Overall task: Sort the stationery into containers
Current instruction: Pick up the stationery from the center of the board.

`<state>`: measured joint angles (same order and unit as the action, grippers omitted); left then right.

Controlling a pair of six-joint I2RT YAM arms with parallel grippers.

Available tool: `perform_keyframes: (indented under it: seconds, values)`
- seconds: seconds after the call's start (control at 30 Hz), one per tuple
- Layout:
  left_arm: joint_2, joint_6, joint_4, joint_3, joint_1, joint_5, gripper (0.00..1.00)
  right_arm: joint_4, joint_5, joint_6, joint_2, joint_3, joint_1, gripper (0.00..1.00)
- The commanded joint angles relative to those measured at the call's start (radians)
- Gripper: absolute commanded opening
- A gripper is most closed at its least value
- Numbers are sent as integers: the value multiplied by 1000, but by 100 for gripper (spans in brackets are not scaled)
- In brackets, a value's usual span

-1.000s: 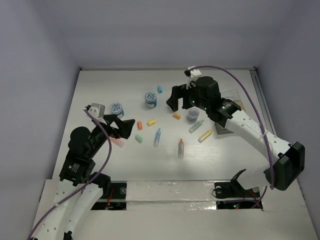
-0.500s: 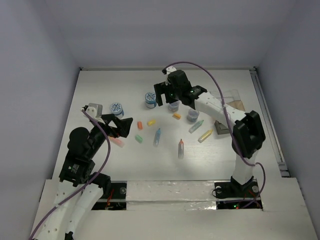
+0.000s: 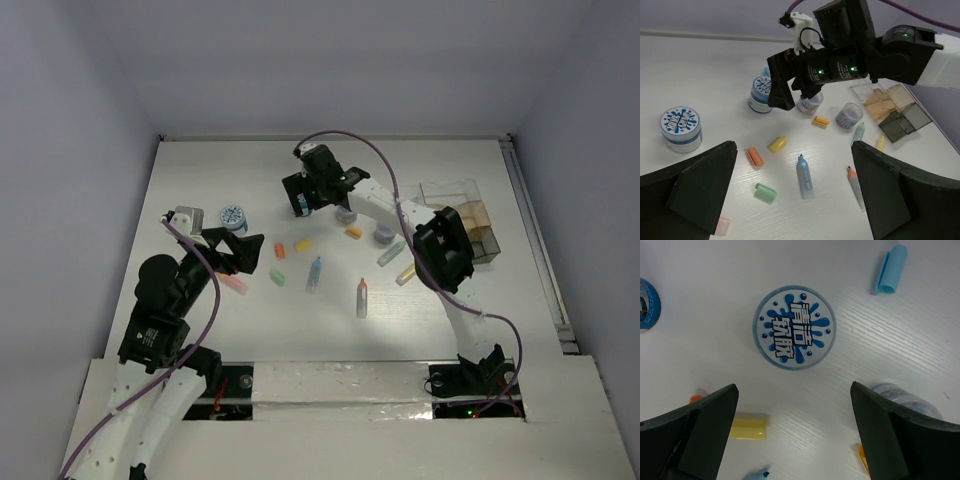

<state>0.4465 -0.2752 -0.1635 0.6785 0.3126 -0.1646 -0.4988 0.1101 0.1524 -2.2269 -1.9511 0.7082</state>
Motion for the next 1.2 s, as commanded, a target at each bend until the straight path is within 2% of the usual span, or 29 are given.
perform_keyframes:
  seconds: [0.0,0.3,0.5,0.63,0.67,0.73,0.93,1.07,1.17]
  values:
    - [-8,-9,36,4,3,4,99,-34,28,-25,-40,-104,14,100]
    - [-9,-9,41,1,3,-4,99,-47,34,-57,-184,-281,14,100]
    - [-5,-9,42,0,3,-7,99,-23,34,-62,-215,-321,14,98]
    - [-3,-9,44,-2,3,-13,99,0,37,-57,-227,-325,14,88]
    - [-5,-9,44,-2,3,-15,99,15,37,-56,-226,-324,14,76]
    - [-3,-9,47,-3,3,-15,99,31,39,-48,-226,-321,14,73]
    - [0,-7,45,-2,3,-18,99,45,49,-34,-215,-338,14,48]
    - [0,-5,48,-2,3,-23,99,136,91,-37,-94,-295,14,44]
    - [-8,-5,47,-2,3,-27,99,178,163,-79,54,-223,5,43]
